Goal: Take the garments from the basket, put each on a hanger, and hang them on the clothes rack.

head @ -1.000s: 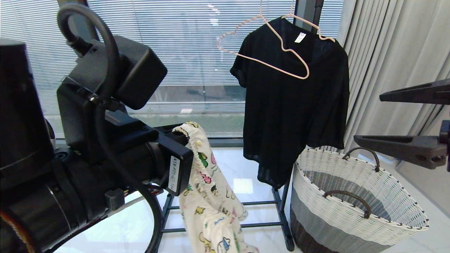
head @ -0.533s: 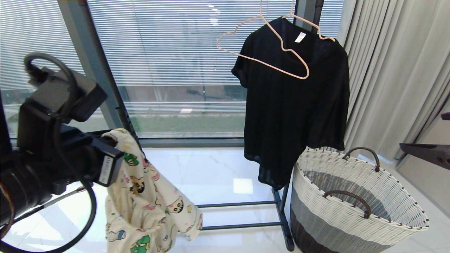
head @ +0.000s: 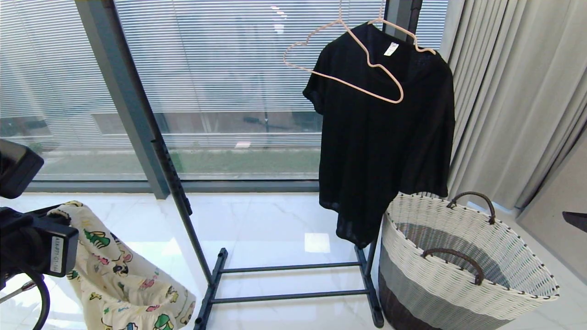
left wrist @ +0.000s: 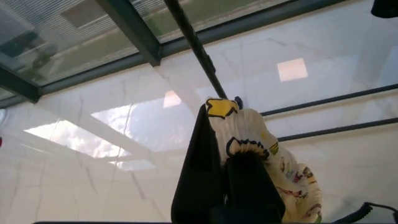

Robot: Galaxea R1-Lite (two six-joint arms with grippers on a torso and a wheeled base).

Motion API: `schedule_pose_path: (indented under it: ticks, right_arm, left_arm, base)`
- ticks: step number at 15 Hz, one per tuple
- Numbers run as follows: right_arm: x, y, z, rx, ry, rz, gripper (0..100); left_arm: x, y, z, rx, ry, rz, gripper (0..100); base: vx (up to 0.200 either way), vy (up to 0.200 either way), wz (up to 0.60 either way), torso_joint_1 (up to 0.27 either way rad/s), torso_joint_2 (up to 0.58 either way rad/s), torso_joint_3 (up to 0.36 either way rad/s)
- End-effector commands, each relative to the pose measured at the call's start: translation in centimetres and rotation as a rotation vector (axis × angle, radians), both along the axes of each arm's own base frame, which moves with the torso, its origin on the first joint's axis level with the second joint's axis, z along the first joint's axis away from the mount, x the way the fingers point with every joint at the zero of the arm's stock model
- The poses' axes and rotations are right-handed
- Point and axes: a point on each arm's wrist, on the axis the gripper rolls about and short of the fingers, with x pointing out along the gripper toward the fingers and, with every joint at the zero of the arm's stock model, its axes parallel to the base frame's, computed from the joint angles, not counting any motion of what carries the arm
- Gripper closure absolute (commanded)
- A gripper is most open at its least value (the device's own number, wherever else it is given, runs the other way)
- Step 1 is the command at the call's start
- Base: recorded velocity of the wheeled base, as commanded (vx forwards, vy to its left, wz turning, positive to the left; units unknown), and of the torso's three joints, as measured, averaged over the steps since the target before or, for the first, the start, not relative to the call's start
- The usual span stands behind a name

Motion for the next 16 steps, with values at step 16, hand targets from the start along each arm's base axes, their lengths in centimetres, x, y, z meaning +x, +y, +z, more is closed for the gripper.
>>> schedule_pose_path:
  ticks: [16]
  right_arm:
    - [2.9, 1.0, 0.5, 0.081, -0.093, 0.004, 0]
  left_arm:
    - [-0.4, 0.2, -0.2, -0.041, -0.009, 0.018, 100]
  base:
    - [0.0, 0.0, 0.0, 0.136, -0.36, -0.229]
